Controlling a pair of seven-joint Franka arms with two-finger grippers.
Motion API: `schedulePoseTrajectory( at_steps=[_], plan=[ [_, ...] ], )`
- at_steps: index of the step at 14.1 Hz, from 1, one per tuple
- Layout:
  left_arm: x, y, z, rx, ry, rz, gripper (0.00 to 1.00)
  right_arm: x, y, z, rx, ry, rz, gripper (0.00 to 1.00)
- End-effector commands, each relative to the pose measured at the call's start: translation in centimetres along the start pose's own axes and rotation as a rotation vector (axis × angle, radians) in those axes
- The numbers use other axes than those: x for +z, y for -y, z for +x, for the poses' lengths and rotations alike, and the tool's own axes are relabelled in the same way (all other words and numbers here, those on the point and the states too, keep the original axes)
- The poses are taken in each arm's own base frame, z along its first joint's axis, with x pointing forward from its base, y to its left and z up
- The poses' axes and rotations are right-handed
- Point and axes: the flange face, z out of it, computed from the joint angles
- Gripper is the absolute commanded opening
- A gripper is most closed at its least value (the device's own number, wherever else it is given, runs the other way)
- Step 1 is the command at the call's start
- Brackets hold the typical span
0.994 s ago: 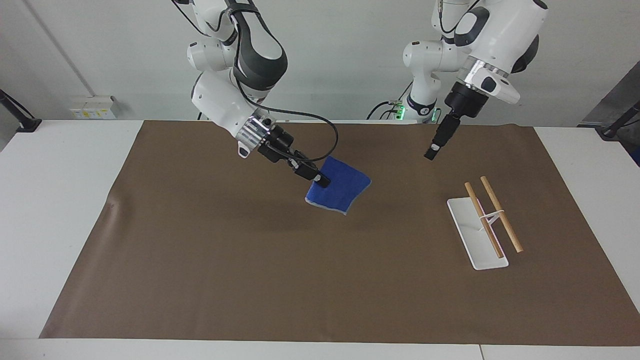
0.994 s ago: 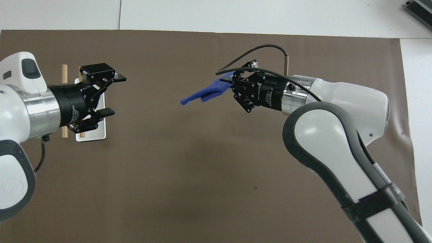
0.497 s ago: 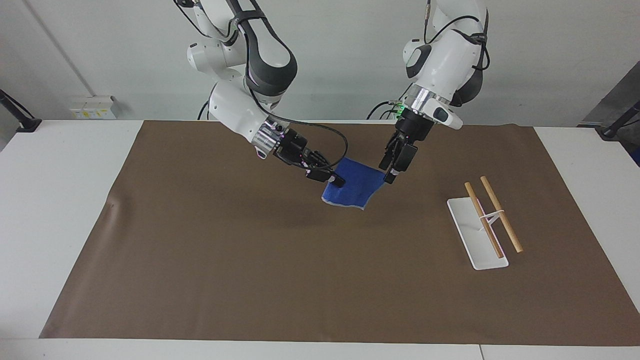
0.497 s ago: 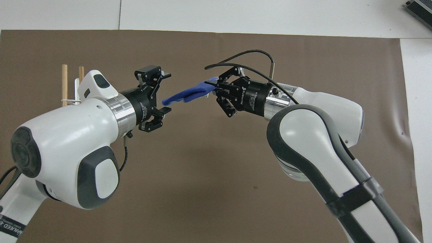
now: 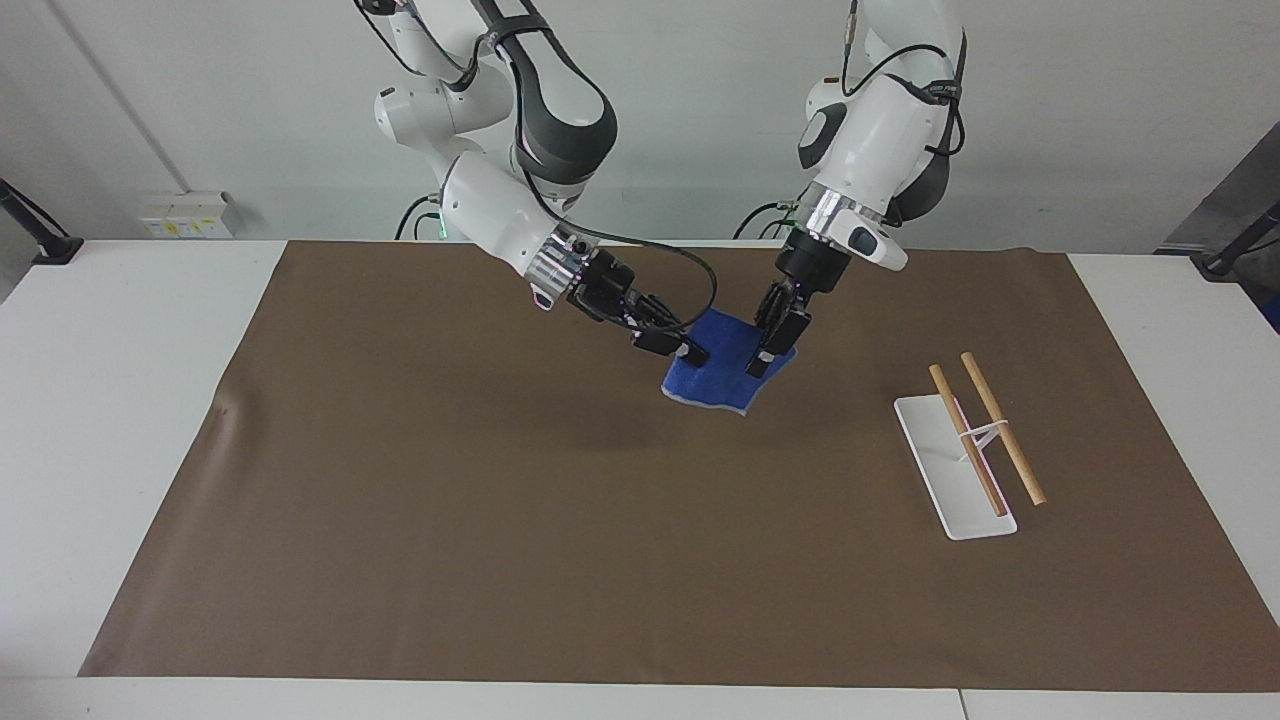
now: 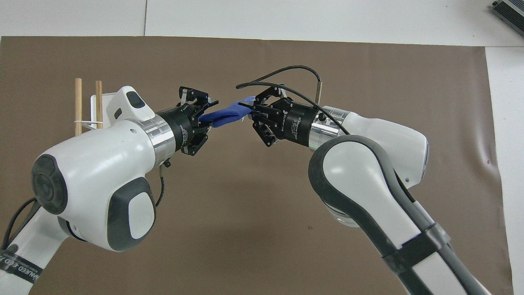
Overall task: Right arm passes towel to left arm to hang
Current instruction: 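Grasp the towel with the left gripper beside the right gripper, then carry the towel to the sticks while the right gripper releases and withdraws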
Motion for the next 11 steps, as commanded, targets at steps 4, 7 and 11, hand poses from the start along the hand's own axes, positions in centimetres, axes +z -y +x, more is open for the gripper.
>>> schedulePoseTrajectory(
  at_steps=[4,7,11],
  plan=[
    [-0.5,-2.2,1.3,0.264,-0.009,-0.049,0.0,0.0,0.4,0.0,0.007,-0.007,0.018,0.02],
    [-0.7,-3.5,2.5,0.375,-0.025,-0.064,0.0,-0.5,0.6,1.1,-0.116,-0.031,0.022,1.0],
    [-1.5,-4.2,7.3,0.364,-0.077,-0.057,0.0,-1.3,0.1,3.6,-0.524,-0.238,-0.05,1.0]
  ],
)
